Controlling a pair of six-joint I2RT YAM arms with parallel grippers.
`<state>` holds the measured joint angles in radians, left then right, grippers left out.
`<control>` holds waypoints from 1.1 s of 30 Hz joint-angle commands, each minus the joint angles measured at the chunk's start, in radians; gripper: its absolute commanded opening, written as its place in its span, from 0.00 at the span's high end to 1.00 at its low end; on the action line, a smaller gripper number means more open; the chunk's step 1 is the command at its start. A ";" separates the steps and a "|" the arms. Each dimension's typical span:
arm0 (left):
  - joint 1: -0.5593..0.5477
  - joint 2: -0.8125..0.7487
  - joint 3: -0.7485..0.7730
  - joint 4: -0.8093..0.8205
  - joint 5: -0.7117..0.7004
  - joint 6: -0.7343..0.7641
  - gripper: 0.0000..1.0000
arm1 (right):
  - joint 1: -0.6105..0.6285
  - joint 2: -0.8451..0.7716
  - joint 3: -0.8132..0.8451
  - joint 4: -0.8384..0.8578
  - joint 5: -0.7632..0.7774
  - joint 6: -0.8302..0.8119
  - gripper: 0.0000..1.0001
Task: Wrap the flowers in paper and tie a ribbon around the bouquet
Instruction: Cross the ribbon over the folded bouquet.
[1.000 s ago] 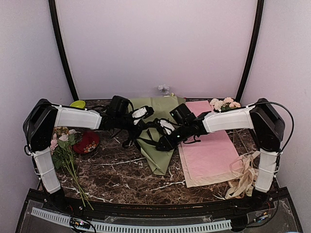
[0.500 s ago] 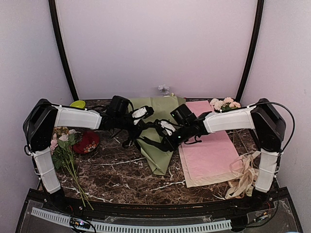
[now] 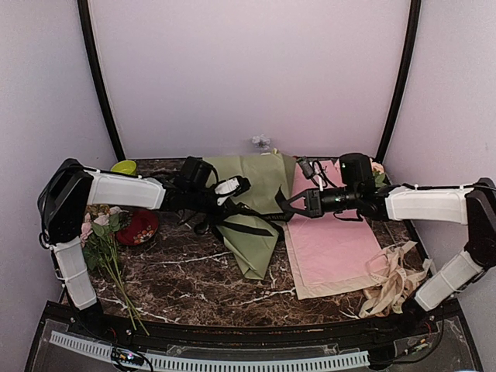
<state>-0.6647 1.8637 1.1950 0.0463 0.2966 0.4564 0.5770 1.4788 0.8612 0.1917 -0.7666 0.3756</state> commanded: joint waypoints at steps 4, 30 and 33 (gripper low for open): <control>-0.055 -0.138 -0.010 -0.131 0.078 -0.004 1.00 | -0.056 -0.002 -0.089 0.163 0.022 0.153 1.00; 0.061 -0.135 0.145 -0.410 0.354 -0.123 0.48 | -0.020 0.230 0.007 0.084 0.072 0.127 1.00; 0.124 -0.098 0.185 -0.464 0.183 -0.192 0.75 | -0.019 0.226 0.007 0.077 0.075 0.123 1.00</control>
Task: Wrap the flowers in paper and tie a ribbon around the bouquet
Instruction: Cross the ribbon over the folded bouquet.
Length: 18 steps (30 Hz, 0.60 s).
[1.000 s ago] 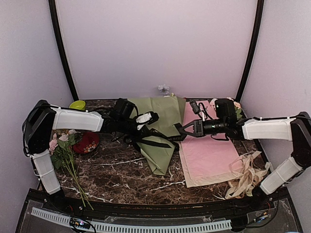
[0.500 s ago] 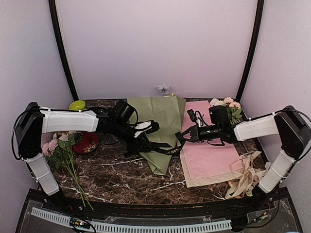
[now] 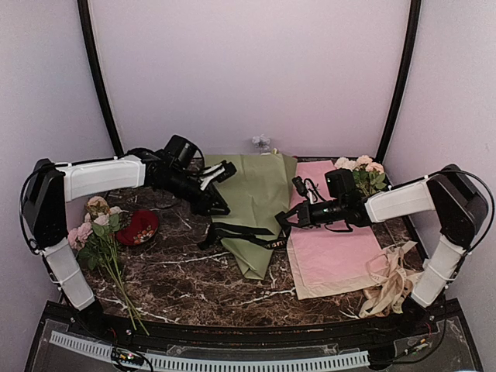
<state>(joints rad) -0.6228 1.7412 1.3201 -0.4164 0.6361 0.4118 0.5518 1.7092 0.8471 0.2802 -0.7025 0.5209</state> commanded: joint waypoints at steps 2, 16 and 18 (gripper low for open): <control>0.097 0.033 0.069 -0.086 -0.190 -0.139 0.76 | 0.006 -0.006 0.020 -0.013 0.012 -0.024 1.00; 0.123 -0.062 -0.320 0.303 -0.226 0.073 0.47 | 0.008 -0.007 0.018 -0.011 0.010 -0.037 1.00; 0.125 -0.069 -0.358 0.376 -0.213 0.079 0.46 | 0.008 -0.013 0.013 -0.007 0.013 -0.038 1.00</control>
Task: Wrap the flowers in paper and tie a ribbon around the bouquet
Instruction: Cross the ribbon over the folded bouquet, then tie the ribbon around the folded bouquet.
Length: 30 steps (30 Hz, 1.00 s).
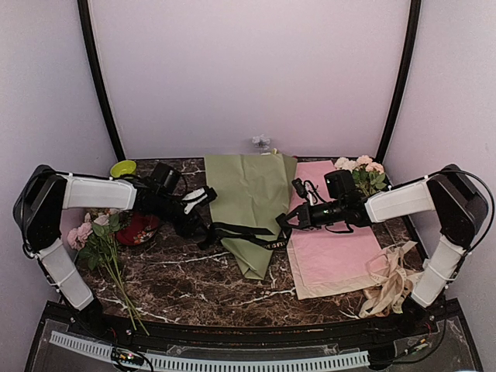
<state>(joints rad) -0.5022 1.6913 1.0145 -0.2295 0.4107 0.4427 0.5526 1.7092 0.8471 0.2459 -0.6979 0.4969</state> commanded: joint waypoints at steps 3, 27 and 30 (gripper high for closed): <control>0.003 -0.034 -0.115 0.303 0.045 0.057 0.48 | 0.006 -0.019 0.008 0.029 0.010 -0.016 1.00; 0.003 0.061 0.010 0.121 0.262 0.100 0.53 | 0.007 -0.030 0.017 -0.006 0.016 -0.037 1.00; 0.003 0.069 0.017 0.102 0.290 0.102 0.56 | 0.007 -0.036 0.015 -0.022 0.019 -0.045 1.00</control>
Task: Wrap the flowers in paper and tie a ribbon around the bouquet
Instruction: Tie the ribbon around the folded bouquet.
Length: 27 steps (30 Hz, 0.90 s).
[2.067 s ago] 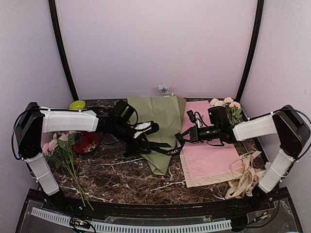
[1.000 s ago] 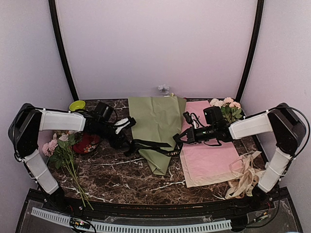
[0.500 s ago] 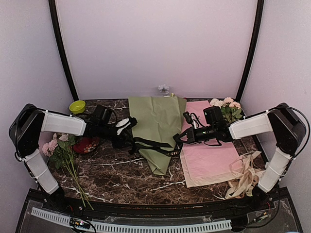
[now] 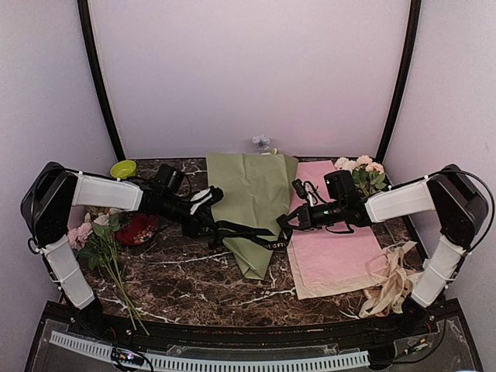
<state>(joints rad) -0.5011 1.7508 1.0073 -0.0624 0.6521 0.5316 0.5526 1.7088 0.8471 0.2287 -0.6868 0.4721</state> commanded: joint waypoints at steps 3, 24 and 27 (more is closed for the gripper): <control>0.002 0.001 0.021 -0.074 0.052 0.011 0.73 | 0.007 -0.038 0.011 -0.011 0.010 -0.024 1.00; 0.063 -0.116 -0.014 -0.046 -0.071 -0.142 1.00 | -0.041 -0.085 0.046 0.014 0.048 0.009 1.00; 0.083 -0.165 -0.043 0.000 -0.034 -0.204 1.00 | -0.061 -0.090 0.070 0.025 0.056 0.016 1.00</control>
<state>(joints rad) -0.4397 1.6886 0.9985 -0.1280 0.5785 0.4248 0.5190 1.6501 0.8680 0.2031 -0.6556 0.4728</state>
